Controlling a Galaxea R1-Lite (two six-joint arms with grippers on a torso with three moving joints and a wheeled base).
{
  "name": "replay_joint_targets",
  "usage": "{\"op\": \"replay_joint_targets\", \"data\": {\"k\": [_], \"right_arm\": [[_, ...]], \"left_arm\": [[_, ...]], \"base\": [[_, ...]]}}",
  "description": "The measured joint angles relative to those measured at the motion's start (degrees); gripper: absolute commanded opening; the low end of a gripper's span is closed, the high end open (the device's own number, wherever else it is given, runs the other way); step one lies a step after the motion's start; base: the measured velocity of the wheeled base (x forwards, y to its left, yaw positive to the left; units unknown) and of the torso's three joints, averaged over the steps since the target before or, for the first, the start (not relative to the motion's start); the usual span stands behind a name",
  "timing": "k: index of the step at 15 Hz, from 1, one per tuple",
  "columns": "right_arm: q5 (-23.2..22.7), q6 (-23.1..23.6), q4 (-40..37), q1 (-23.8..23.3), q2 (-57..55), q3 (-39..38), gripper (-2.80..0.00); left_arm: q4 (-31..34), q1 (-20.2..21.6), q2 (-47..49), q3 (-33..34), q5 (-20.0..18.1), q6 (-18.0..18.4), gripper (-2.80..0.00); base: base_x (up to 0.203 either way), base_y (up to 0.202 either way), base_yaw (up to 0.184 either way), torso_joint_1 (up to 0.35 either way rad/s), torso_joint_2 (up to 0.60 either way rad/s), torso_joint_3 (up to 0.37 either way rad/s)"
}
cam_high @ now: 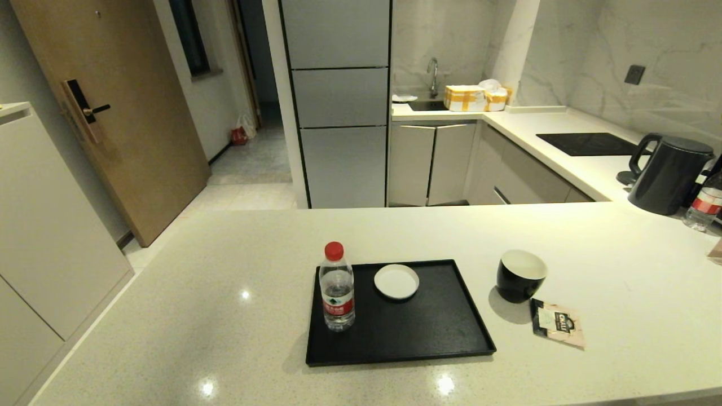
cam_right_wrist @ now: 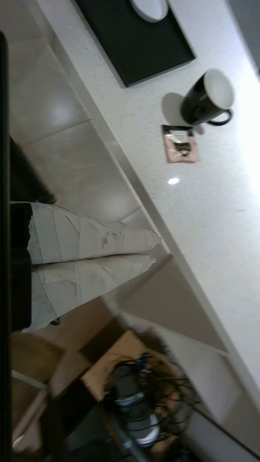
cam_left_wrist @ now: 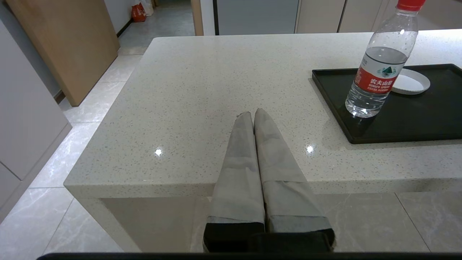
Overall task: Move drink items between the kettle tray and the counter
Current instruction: Return the tea bag to its original position
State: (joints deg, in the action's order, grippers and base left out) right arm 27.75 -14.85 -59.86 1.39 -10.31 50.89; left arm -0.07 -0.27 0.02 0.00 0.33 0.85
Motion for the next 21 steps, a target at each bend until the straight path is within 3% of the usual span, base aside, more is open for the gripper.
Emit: {"op": "replay_joint_targets", "data": {"k": [2, 5, 8, 10, 11, 13, 21], "right_arm": [[-2.79, -0.69, 6.71, -0.68, 5.96, -6.27, -2.80], [-6.52, -0.02, 26.16, -1.17, 9.25, -22.80, -2.80], [-11.75, 6.31, 49.78, -1.25, 10.21, -42.75, -2.80], [-18.65, 10.52, 63.04, -1.28, 10.33, -48.77, -2.80], [-22.47, 12.83, 64.52, -1.29, 10.38, -49.85, -2.80], [-27.44, 16.03, 60.39, -1.31, 10.40, -50.69, -2.80], [-27.80, 15.92, 59.59, -1.31, 10.41, -50.89, -2.80]], "left_arm": [[0.00, 0.00, 0.00, 0.00, -0.02, 0.02, -2.80], [0.00, 0.00, 0.00, 0.00, -0.02, 0.02, -2.80], [0.02, 0.00, 0.00, 0.00, -0.02, -0.01, -2.80], [0.02, 0.00, 0.00, 0.00, -0.04, -0.01, -2.80], [0.00, 0.00, 0.00, 0.00, 0.00, -0.01, -2.80], [0.00, 0.00, 0.00, 0.00, 0.00, 0.00, -2.80], [0.00, 0.00, 0.00, 0.00, -0.01, 0.00, -2.80]], "base": [[0.000, 0.000, 0.000, 0.000, 0.00, 0.000], [0.000, 0.000, 0.000, 0.000, 0.00, 0.000], [0.000, 0.000, 0.000, 0.000, 0.00, 0.000], [0.000, 0.000, 0.000, 0.000, 0.00, 0.000], [0.000, 0.000, 0.000, 0.000, 0.00, 0.000], [0.000, 0.000, 0.000, 0.000, 0.00, 0.000], [0.000, 0.000, 0.000, 0.000, 0.00, 0.000]]}}
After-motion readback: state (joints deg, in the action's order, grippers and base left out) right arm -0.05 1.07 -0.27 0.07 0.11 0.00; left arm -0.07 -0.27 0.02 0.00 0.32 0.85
